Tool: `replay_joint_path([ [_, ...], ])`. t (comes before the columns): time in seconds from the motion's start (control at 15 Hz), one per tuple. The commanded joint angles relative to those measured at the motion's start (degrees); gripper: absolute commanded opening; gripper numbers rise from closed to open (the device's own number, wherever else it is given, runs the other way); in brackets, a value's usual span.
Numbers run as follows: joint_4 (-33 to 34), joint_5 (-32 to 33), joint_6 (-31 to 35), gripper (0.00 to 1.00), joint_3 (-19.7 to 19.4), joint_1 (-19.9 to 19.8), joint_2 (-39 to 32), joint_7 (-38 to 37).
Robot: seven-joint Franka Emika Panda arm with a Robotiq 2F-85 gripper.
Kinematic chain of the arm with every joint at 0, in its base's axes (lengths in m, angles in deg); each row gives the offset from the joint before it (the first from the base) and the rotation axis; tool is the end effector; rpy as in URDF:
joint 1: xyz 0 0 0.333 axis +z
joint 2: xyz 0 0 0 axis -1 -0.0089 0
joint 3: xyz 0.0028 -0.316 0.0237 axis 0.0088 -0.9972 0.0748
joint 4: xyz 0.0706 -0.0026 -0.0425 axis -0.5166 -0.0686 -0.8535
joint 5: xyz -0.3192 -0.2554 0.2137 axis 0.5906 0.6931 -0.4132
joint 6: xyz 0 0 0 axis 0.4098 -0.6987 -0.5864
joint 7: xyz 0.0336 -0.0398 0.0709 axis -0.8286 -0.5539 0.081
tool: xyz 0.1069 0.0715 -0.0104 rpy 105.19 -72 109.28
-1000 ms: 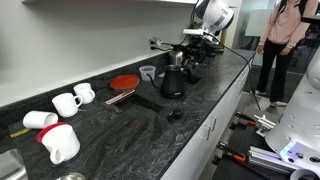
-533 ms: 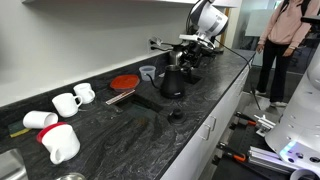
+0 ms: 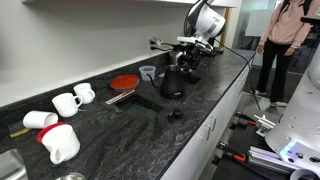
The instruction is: Move the black kettle on the counter
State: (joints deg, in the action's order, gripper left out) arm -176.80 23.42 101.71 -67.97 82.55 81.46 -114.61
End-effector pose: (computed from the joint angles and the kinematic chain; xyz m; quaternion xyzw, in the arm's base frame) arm 0.5404 -0.1177 0.2367 -0.5500 0.7785 0.1855 0.2388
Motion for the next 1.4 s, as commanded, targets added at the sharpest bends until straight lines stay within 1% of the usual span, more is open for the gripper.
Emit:
replay_joint_path([
  [0.0, 0.20, -0.33, 1.88, 0.92, 0.57, 0.16, -0.56, 0.08],
  [0.07, 0.14, -0.44, 2.18, 0.75, 0.60, 0.24, -0.62, 0.32],
  [0.13, 0.15, -0.70, 2.47, 0.70, 0.61, 0.30, -0.65, 0.49],
  [0.2, 0.14, -0.85, 2.74, 0.61, 0.63, 0.35, -0.69, 0.64],
  [0.27, 0.19, -0.86, 2.87, 0.56, 0.63, 0.36, -0.72, 0.69],
  [0.33, 0.22, -0.85, 3.06, 0.47, 0.64, 0.37, -0.73, 0.68],
  [0.4, 0.24, -0.81, 3.28, 0.42, 0.65, 0.39, -0.73, 0.65],
  [0.47, 0.24, -0.73, 3.45, 0.33, 0.66, 0.42, -0.74, 0.62],
  [0.73, 0.20, -0.57, 3.62, 0.05, 0.57, 0.33, -0.66, 0.69],
  [0.8, 0.19, -0.54, 3.56, 0.02, 0.55, 0.29, -0.59, 0.79],
  [0.87, 0.31, -0.53, 3.19, 0.06, 0.49, 0.17, -0.39, 0.97],
  [1.33, 0.44, -0.42, 0.08, 0.06, 0.32, -0.21, 0.38, 2.68],
])
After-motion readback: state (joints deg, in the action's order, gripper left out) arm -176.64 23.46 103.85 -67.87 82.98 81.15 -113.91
